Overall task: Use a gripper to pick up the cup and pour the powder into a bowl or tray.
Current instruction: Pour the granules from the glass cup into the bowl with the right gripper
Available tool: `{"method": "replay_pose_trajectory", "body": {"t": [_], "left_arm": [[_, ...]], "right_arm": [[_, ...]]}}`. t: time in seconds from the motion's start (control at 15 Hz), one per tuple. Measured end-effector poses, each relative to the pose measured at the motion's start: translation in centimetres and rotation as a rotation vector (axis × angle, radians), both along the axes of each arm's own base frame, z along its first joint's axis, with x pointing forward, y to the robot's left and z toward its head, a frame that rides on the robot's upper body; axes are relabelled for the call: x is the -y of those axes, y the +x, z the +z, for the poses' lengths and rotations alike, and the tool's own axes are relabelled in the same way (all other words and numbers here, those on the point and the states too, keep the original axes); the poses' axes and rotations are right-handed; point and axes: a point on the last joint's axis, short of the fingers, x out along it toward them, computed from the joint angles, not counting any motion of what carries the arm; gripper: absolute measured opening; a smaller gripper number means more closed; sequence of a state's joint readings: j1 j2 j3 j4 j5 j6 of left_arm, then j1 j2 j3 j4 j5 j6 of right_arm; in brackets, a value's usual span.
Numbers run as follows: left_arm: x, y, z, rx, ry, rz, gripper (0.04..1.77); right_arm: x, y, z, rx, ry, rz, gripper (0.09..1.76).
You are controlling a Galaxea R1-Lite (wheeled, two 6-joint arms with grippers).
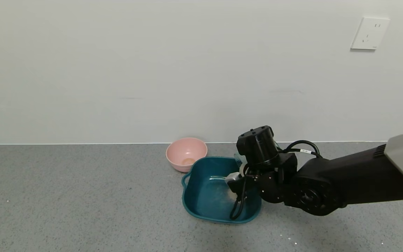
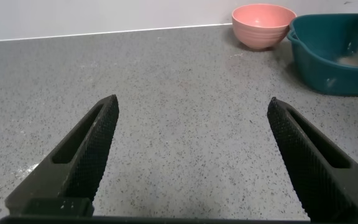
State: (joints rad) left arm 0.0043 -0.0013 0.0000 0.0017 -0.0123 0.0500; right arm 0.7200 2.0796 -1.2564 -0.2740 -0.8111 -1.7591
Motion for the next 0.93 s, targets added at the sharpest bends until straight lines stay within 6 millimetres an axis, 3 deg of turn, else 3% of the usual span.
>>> {"method": "replay_pose_trajectory", "body": {"t": [0.93], "left_arm": [[0.0, 0.0, 0.0, 0.0, 0.0, 0.0, 1.72]], "right_arm": [[-0.21, -0.25, -0.13, 0.0, -0.005, 0.003, 1.33]]}}
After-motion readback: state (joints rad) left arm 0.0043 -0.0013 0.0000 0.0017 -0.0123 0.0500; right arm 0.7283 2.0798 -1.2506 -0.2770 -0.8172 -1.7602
